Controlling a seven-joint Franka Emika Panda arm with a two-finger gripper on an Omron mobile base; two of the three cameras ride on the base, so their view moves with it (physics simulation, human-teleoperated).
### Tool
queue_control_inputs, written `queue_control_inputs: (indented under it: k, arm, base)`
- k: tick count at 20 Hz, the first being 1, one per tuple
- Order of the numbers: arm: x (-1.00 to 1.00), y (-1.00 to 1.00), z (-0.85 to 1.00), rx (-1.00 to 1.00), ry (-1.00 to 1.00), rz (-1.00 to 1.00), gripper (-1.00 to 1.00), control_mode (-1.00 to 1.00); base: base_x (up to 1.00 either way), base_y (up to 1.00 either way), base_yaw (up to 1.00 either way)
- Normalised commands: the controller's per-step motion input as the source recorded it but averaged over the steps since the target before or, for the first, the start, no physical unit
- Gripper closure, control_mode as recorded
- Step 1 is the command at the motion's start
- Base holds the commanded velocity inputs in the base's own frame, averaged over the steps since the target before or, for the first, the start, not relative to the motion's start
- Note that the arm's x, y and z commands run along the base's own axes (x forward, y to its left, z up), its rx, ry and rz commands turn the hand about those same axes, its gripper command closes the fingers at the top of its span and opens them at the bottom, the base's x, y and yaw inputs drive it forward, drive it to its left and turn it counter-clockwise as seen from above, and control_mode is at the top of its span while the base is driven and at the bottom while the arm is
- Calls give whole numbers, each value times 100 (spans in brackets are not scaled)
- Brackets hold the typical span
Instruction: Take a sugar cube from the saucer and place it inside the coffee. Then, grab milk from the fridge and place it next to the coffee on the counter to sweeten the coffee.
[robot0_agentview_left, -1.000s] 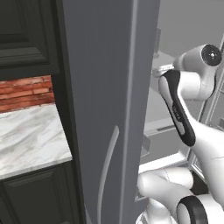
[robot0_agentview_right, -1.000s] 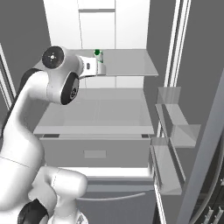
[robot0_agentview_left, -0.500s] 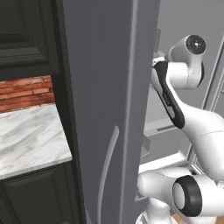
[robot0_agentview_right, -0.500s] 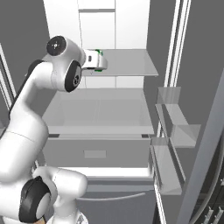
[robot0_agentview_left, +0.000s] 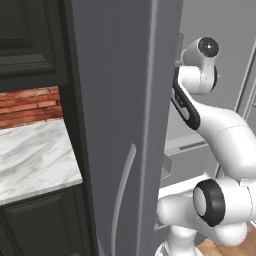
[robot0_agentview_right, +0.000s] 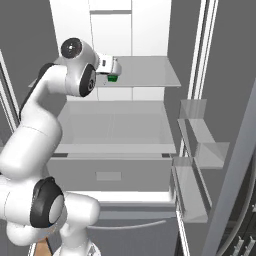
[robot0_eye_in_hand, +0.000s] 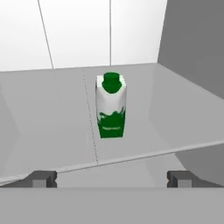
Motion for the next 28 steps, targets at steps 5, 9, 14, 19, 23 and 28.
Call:
queue_control_inputs:
  k: [5,9,14,19,23,28]
  arm:
    - [61,0,-3,0,0,5,-100,-100]
    - [47,0,-13,0,0,0,-100,-100]
    - [39,8,-7,0,0,0,-100,-100]
    - [37,7,-9,0,0,0,-100,-100]
    - [34,0,-8,0,0,0,-100,-100]
    - [27,-1,-6,0,0,-1,-100,-100]
  base:
    - [0,0,0]
    - [0,0,0]
    - [0,0,0]
    - [0,0,0]
    - [0,0,0]
    - [0,0,0]
